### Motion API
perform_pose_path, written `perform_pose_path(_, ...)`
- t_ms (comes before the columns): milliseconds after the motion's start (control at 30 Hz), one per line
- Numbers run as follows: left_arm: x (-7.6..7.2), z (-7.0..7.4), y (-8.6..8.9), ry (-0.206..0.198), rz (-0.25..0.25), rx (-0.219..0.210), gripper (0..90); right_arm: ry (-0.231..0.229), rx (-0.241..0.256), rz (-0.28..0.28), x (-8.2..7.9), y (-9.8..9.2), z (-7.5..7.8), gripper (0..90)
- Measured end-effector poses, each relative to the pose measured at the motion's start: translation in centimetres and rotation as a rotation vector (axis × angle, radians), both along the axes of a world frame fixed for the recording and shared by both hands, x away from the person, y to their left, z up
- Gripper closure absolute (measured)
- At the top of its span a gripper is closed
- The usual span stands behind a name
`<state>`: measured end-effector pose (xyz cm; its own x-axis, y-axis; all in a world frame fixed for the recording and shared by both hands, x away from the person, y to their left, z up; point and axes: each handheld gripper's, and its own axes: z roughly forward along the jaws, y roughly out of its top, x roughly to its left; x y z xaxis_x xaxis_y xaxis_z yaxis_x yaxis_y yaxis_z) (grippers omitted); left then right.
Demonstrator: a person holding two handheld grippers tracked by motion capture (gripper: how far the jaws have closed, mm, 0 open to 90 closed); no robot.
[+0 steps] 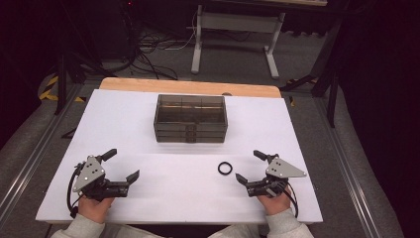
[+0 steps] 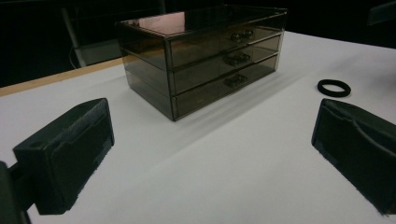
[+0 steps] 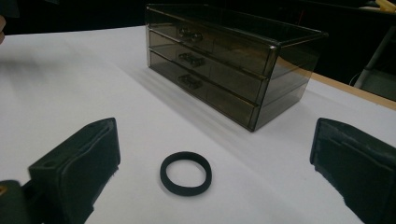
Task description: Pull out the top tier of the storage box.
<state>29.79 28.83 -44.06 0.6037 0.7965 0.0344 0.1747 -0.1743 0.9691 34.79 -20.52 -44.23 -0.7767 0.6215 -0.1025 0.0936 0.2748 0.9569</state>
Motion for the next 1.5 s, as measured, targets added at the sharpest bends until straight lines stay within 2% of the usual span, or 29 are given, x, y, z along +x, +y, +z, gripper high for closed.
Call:
perform_pose_path(367,-0.2,0.0,-0.4,-0.027,-0.016,0.028,0.6,-0.008,0.004,0.022,0.1,0.2,0.0,0.1)
perform_pose_path(533,-0.1,0.0,-0.3,-0.024,-0.018,0.041,0.6,-0.011,0.002,0.022,0.0,0.2,0.0,0.0)
perform_pose_path(600,0.0,-0.1,-0.3,-0.016,-0.005,0.034,0.6,-0.016,0.004,0.022,0.0,0.2,0.0,0.1)
perform_pose_path(733,0.3,-0.5,-0.3,-0.012,0.007,0.048,0.6,-0.006,0.001,0.024,0.1,0.3,0.0,0.1)
perform_pose_path(833,0.6,-0.7,-0.3,-0.004,0.015,0.035,0.8,-0.01,-0.001,0.024,0.1,0.3,0.0,0.1)
perform_pose_path(1167,0.7,-1.0,-0.7,-0.011,0.014,0.058,1.1,-0.017,-0.003,0.028,0.1,0.5,0.0,0.1)
perform_pose_path(1267,0.7,-1.0,-0.8,-0.014,0.013,0.064,0.7,-0.05,-0.011,0.04,-0.2,1.1,0.3,0.1)
perform_pose_path(1500,0.7,-1.1,-0.9,-0.014,0.013,0.071,0.5,-0.049,-0.04,0.06,-0.2,2.7,1.4,0.2)
